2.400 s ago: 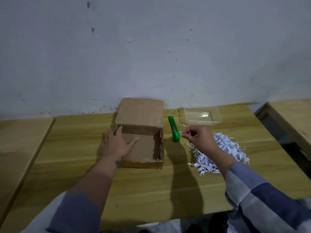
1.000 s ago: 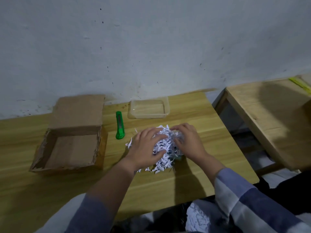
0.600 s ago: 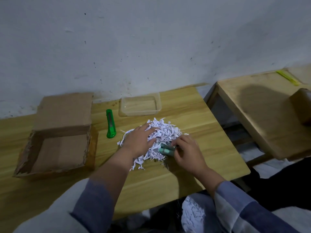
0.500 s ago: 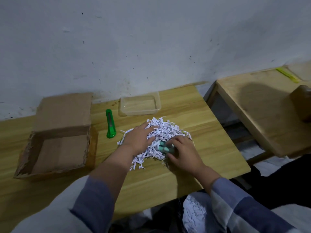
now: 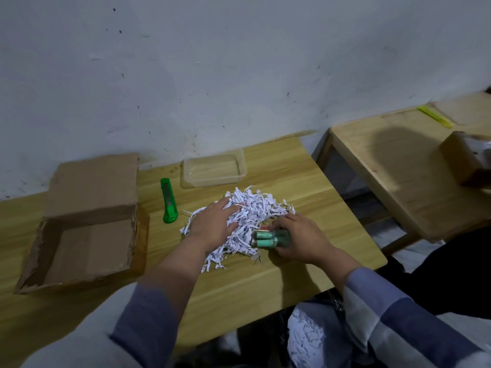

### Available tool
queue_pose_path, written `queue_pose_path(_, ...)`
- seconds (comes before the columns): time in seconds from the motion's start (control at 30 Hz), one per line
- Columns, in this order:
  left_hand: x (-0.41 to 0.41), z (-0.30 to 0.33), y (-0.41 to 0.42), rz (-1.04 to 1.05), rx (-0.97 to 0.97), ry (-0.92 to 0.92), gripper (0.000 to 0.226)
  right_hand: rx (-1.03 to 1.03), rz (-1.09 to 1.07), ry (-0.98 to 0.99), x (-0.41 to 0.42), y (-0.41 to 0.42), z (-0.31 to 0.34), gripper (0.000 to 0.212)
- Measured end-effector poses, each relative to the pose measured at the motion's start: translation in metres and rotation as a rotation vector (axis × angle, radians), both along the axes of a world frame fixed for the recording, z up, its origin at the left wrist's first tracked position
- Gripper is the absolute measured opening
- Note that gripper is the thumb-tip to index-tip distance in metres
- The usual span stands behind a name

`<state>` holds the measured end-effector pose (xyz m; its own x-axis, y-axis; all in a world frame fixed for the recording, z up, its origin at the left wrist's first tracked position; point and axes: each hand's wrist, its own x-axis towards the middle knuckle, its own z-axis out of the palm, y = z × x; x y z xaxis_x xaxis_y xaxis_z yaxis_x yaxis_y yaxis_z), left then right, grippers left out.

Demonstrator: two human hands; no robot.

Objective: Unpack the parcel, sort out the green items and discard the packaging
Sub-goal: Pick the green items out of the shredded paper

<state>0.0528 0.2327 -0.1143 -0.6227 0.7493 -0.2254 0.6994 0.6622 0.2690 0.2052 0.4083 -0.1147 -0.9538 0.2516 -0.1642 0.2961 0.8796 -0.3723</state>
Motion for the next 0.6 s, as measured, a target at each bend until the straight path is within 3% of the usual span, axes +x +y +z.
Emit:
queue_pose_path(0.1, 0.003, 0.000, -0.002, -0.013, -0.005, 0.004, 0.049, -0.182, -0.049, -0.069, 0.007, 0.010, 0.014, 0.040)
queue_pose_path(0.3, 0.009, -0.004, -0.010, -0.063, 0.013, 0.036, 0.043, -0.693, -0.199, 0.008, -0.002, 0.021, 0.063, 0.042)
queue_pose_path(0.4, 0.013, -0.001, -0.015, -0.067, 0.012, -0.023, 0.039, -0.902, -0.251, 0.045, -0.011, 0.022, 0.075, 0.030)
queue_pose_path(0.5, 0.021, 0.011, -0.017, 0.031, 0.182, -0.112, 0.027, -1.165, -0.328, 0.082, -0.021, 0.018, 0.072, 0.020)
queue_pose_path(0.6, 0.020, 0.027, -0.009, 0.160, 0.421, -0.056, 0.024, -1.344, -0.375, 0.094, -0.030, 0.009, 0.073, 0.021)
